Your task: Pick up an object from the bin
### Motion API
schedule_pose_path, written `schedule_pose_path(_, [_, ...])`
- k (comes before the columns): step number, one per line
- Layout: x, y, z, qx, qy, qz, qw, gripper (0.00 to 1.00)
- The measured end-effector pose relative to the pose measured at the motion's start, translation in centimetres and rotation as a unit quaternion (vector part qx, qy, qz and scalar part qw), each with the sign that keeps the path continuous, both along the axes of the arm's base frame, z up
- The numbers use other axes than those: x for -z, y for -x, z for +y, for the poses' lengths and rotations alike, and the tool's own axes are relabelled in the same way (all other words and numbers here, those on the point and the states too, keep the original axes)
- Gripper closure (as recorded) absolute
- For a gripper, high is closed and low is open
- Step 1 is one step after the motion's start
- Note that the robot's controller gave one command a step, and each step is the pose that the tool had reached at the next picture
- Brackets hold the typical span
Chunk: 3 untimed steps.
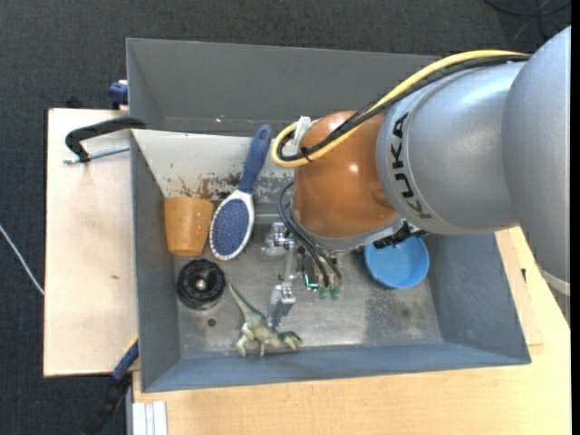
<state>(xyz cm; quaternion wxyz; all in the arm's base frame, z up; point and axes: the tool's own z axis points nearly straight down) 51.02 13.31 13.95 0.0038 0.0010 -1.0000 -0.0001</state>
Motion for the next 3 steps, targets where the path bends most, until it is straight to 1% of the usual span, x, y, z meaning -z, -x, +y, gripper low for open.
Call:
schedule_pose_path(1, [6.6,-5.3,9.4,-0.13,-0.002,-0.0058,0.9915,0.0])
schedule_pose_path(2, [6.6,-5.3,9.3,-0.129,-0.002,-0.005,0.9916,1.0])
schedule_pose_path(3, [-10.9,-8.3,7.2,-0.199,-0.002,-0.0121,0.98,1.0])
